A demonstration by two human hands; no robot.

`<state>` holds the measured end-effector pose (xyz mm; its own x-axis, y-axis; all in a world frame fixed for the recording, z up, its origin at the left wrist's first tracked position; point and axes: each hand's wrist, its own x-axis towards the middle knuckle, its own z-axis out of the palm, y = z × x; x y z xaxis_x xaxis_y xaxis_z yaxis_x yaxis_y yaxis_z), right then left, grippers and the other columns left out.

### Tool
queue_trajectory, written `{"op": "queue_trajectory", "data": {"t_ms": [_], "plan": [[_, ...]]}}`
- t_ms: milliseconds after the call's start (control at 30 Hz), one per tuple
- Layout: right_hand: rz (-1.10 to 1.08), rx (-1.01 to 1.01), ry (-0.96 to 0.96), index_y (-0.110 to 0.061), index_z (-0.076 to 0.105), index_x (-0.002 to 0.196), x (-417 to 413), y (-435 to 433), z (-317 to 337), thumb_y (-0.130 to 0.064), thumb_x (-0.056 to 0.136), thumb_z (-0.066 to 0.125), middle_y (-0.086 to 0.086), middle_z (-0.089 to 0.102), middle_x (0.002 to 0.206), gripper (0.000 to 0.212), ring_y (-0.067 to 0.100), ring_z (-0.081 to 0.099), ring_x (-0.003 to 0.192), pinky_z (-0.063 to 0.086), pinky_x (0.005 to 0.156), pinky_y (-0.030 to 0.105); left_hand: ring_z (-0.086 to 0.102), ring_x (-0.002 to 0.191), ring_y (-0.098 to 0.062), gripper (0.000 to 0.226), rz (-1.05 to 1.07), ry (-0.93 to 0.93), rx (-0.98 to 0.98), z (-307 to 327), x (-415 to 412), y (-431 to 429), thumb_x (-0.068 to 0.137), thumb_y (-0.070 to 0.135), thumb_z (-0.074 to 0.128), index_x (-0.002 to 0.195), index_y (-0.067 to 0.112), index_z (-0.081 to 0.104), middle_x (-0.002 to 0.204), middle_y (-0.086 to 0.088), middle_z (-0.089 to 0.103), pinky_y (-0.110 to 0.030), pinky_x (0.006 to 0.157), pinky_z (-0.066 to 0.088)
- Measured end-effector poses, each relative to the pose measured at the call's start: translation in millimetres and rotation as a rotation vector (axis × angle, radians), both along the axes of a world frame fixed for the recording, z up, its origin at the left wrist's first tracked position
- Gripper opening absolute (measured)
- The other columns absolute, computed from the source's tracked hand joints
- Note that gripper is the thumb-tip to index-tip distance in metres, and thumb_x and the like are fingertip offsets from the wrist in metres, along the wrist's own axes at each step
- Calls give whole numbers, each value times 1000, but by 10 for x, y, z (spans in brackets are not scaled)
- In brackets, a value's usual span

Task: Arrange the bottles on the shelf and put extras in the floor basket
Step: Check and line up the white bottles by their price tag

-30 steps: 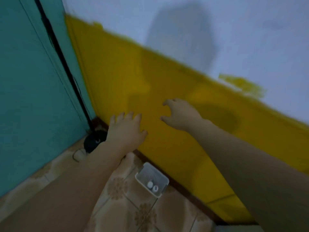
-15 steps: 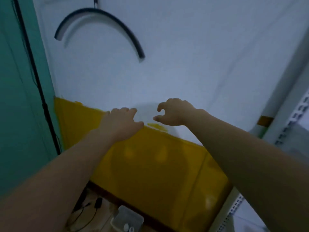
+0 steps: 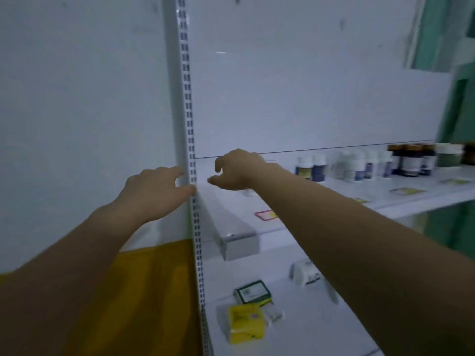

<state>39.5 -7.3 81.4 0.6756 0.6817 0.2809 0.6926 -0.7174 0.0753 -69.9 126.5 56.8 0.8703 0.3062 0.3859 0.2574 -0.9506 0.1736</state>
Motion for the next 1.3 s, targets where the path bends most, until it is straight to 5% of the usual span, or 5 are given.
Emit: {"op": "queue_trajectory", "data": {"t_ms": [333,567,733,967,1300], "plan": [[-365,38,22,-18,58,122,539,-2442,-44,-46,93,45,7,57,124,43,27,53,111,40,85,35,48,119,-27,47,-304,48,67,39,1086,-2128,90,54,42,130,29,47,133,-4,52,-35,91,38],[-317,38,33,-13,60,118,1190,-3335,-11,-42,94,47,8,60,119,41,25,54,107,43,78,32,48,115,-27,45,-237,67,11,-88,1790,-2892,92,53,39,126,26,51,128,-4,55,-33,88,36],[-153,52,79,-13,53,130,1622,-3328,5,-41,96,46,9,55,130,44,25,51,115,40,86,32,53,108,-25,41,-94,97,-38,-197,1957,-2899,92,54,40,120,28,54,124,-4,58,-32,84,39],[33,81,105,-17,51,131,1998,-2685,-75,-39,94,48,9,53,132,43,26,51,115,43,90,35,45,125,-27,56,113,164,46,-192,1941,-2571,95,55,33,140,23,38,142,-7,47,-37,100,36],[120,90,14,-19,46,135,2340,-2071,-116,-33,95,46,10,53,129,43,28,47,117,46,94,40,41,130,-23,55,89,257,-22,-431,2201,-2527,97,50,31,142,20,35,146,-5,41,-39,104,36]]}}
